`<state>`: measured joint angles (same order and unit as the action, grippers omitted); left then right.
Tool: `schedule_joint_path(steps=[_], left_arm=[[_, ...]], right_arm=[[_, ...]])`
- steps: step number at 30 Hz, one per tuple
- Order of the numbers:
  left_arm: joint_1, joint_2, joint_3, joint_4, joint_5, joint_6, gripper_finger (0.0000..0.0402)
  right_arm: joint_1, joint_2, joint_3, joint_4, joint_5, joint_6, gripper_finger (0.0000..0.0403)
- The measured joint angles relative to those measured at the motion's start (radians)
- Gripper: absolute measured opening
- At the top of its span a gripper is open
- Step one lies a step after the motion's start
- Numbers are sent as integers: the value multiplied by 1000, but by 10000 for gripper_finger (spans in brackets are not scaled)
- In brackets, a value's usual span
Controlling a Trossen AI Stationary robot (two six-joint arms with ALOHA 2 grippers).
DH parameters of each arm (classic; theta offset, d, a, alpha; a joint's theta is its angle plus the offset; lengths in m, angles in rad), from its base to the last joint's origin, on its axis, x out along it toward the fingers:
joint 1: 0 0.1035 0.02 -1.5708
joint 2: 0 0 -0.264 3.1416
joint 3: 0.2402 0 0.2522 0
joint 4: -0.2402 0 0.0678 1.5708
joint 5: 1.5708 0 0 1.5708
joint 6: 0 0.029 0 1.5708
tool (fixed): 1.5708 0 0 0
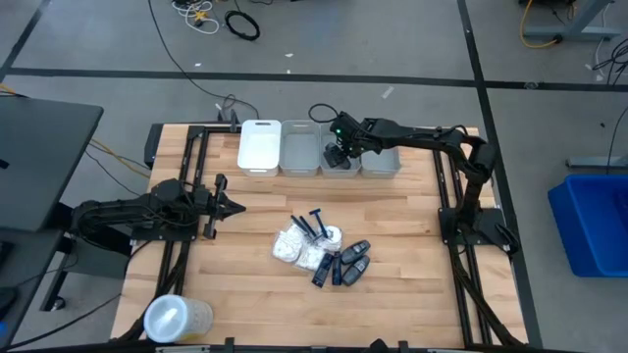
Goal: Pick & Place Travel size toiletries
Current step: Put the gray deodorant into the middle gray bin
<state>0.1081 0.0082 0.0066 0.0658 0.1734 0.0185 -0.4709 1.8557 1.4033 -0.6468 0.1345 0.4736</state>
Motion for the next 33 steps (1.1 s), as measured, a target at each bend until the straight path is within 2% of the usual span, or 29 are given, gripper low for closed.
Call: schedule_joint_path(steps=[7,14,33], left_arm=[[0,0,0,0,0,0,16],[0,0,0,0,0,0,16],[0,0,0,0,0,0,16]], right_arm=[[3,-3,0,0,2,-1,272],[41,-60,0,14,12,-26,259],[227,-104,0,23,2,-203,232]])
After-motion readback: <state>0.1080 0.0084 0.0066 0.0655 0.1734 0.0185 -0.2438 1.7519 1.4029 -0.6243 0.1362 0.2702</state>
